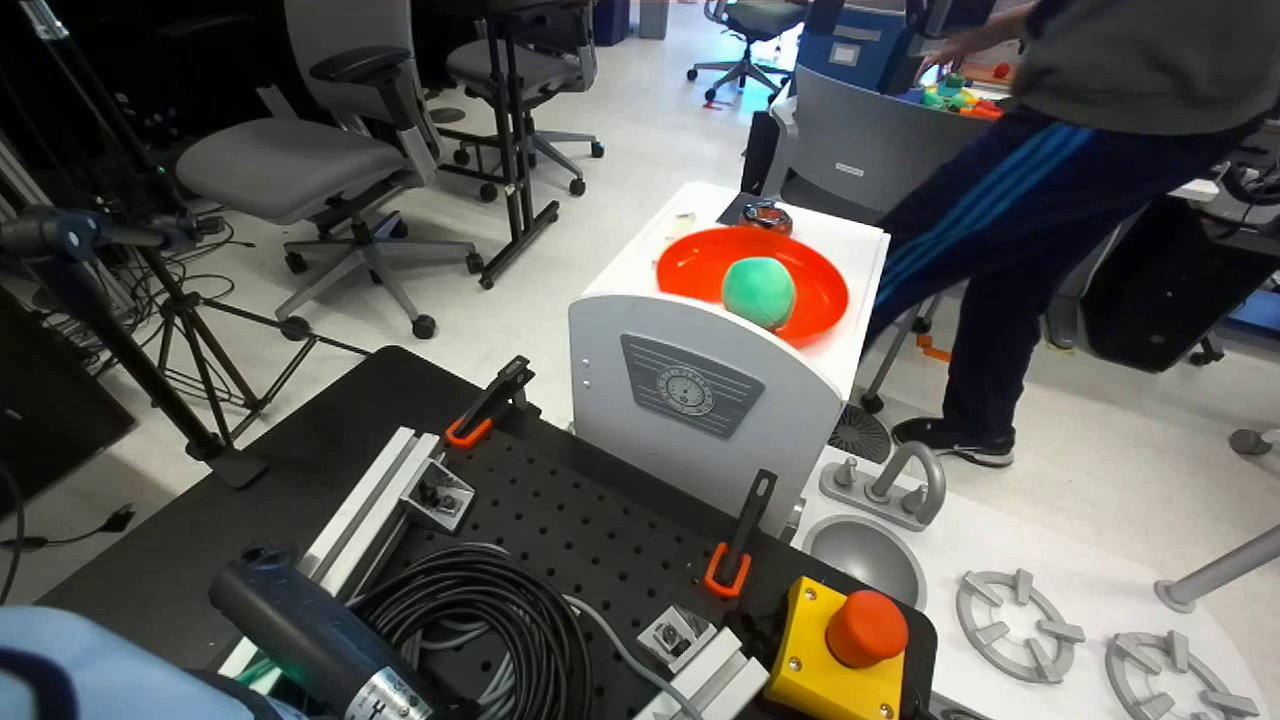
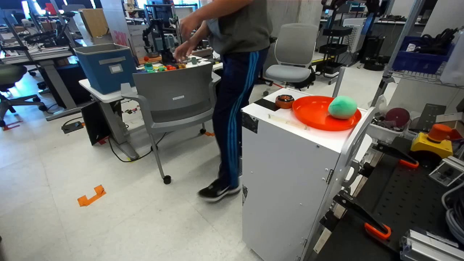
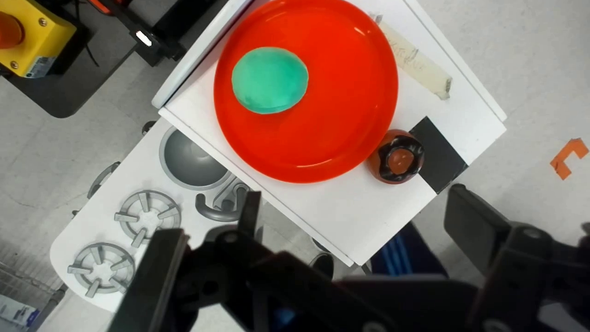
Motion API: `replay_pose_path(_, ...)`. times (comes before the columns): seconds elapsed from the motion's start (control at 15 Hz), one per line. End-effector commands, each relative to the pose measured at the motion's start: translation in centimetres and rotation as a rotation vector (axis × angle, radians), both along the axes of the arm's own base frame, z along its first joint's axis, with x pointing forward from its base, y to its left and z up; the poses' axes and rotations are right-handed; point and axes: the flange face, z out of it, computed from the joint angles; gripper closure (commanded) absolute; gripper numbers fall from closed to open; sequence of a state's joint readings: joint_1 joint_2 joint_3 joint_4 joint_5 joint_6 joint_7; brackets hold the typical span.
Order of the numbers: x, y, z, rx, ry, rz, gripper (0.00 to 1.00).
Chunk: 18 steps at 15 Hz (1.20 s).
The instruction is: Pick up the green plush toy from the orange plate and put it on the counter
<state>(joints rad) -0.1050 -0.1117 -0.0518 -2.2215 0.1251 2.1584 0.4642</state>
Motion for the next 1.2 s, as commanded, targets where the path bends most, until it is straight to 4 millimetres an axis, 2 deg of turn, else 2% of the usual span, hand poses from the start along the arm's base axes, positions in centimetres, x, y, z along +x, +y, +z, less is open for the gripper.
replay_pose_path(0.0,0.4,-0.2,-1.1,-0.008,-0.004,-0.015,0.0)
replay_pose_path(0.73,0.7,-0.4,-4.2,-0.035,0.058,0.003,0.0)
replay_pose_path(1.13,0.3,-0.4,-4.4,-0.098,0.041,0.046,0.0)
